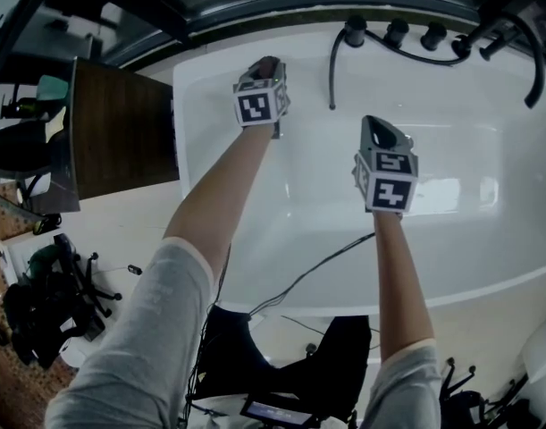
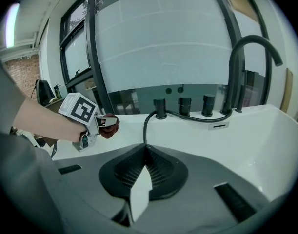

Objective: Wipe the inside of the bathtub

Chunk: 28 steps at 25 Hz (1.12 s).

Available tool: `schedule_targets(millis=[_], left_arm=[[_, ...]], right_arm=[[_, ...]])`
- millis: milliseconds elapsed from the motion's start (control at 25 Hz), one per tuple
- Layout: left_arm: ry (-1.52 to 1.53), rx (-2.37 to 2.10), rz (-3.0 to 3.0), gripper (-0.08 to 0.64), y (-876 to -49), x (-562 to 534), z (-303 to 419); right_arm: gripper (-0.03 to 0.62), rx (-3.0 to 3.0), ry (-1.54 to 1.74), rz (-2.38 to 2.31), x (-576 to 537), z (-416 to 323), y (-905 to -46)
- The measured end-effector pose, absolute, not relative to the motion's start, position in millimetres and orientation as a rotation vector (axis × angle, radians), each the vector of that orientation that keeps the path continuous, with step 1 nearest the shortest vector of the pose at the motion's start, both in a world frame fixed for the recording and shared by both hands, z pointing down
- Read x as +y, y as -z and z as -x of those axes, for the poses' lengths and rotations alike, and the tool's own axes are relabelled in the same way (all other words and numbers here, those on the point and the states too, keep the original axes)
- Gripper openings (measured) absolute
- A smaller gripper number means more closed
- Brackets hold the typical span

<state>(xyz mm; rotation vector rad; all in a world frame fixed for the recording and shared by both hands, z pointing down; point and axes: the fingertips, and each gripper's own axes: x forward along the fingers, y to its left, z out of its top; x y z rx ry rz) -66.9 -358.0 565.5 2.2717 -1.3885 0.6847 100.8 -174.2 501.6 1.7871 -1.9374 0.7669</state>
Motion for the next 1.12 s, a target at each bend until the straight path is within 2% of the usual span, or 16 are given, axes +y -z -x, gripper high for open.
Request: schedule_targets(millis=[560, 1120], left_arm=[[-0.604, -1.413, -2.419, 0.091, -413, -227, 90], [-0.461, -1.434, -2.528, 0.092, -193, -53, 129]], right_arm=[[0.009, -2.071, -0.786, -1.606, -84, -107, -421], [0.009, -2.164, -0.743, -1.614, 21, -137, -260]])
